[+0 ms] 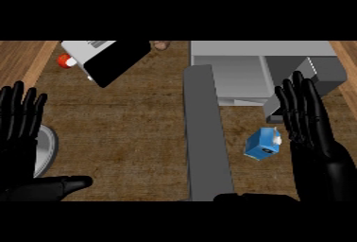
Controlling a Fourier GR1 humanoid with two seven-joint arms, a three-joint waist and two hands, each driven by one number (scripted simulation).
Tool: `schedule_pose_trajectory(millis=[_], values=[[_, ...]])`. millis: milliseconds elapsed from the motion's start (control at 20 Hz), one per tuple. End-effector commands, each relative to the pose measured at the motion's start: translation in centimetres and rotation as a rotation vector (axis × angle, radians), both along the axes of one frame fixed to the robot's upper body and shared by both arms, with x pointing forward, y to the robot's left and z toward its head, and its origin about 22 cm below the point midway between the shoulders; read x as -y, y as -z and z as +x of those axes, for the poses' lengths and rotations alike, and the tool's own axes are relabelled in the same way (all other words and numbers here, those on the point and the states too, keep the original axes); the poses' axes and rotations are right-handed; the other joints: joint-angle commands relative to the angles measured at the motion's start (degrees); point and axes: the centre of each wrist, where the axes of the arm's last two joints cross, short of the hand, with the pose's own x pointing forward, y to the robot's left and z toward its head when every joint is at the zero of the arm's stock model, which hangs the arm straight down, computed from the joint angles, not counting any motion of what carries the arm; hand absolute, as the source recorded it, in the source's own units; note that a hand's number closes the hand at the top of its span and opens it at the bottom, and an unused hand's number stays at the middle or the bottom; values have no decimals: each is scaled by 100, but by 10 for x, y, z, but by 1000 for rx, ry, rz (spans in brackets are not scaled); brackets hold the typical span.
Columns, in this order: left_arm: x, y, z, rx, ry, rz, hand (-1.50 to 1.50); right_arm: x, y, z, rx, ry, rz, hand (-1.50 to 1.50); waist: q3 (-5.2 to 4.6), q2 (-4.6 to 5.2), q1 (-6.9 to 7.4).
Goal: Pick up the milk, place it into the microwave and close the microwave
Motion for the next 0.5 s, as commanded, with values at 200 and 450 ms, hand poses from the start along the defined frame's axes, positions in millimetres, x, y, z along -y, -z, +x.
schedule_pose_trajectory(millis=[200, 450], values=[[-18, -23, -61, -9, 8, -5, -150, -11, 19, -14, -53, 108, -38, -150, 8, -11, 35], [-42, 2, -59, -7, 12, -25, -150, -8, 22, -21, -88, 161, -36, -150, 6, -1, 2]])
